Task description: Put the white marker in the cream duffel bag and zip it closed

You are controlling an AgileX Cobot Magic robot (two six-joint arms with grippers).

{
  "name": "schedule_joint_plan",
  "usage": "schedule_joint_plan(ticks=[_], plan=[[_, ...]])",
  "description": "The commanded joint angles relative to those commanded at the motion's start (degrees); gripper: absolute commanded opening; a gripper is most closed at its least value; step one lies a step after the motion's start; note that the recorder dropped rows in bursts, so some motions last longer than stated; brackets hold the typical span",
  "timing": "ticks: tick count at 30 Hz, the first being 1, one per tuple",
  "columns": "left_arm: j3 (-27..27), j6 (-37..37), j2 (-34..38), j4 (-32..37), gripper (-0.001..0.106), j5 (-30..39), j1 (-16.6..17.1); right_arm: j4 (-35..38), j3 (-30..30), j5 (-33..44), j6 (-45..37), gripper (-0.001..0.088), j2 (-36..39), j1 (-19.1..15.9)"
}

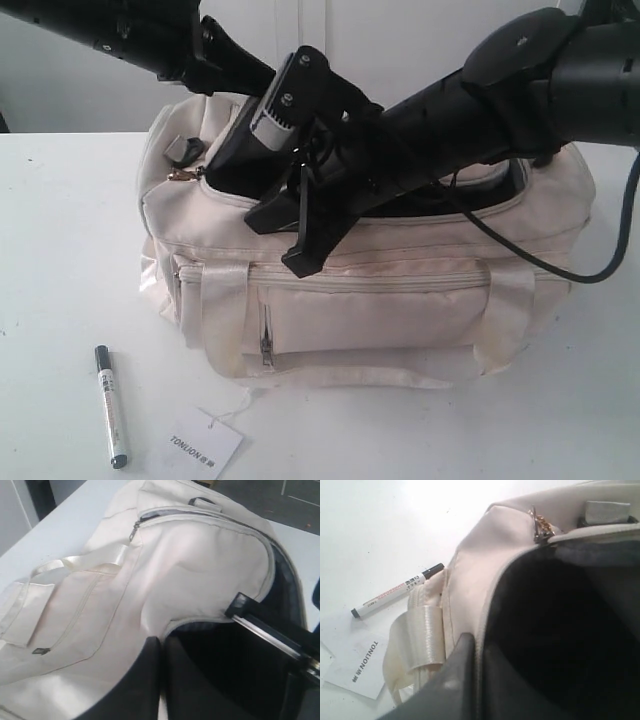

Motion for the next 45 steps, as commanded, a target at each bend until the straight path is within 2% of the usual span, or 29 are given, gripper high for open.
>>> schedule_joint_plan(ticks=[12, 24, 30, 34, 38, 45], plan=[[0.0, 0.22, 0.0, 0.0, 0.0, -13.04, 0.0, -0.1, 0.0, 1.87, 0.0, 0.0, -0.21, 0.0], [0.0, 2.4, 0.0, 0.0, 0.0, -20.88, 0.0, -0.1, 0.0, 2.37, 0.0, 0.0, -0.21, 0.0], [0.0, 3.79, 3.29, -0.86, 0.0, -27.16, 0.0, -1.17, 0.0, 3.09, 0.0, 0.0, -0.21, 0.0], [0.0, 3.79, 6.43, -5.0, 0.0, -34.16, 0.0, -1.4, 0.0, 3.72, 0.0, 0.0, -0.74, 0.0], [0.0, 3.79, 8.64, -5.53, 0.0, -38.69, 0.0, -1.4, 0.0, 3.72, 0.0, 0.0, -0.74, 0.0], [0.0, 3.79, 9.24, -5.53, 0.0, -46.19, 0.0, -1.4, 0.0, 4.71, 0.0, 0.0, -0.74, 0.0]])
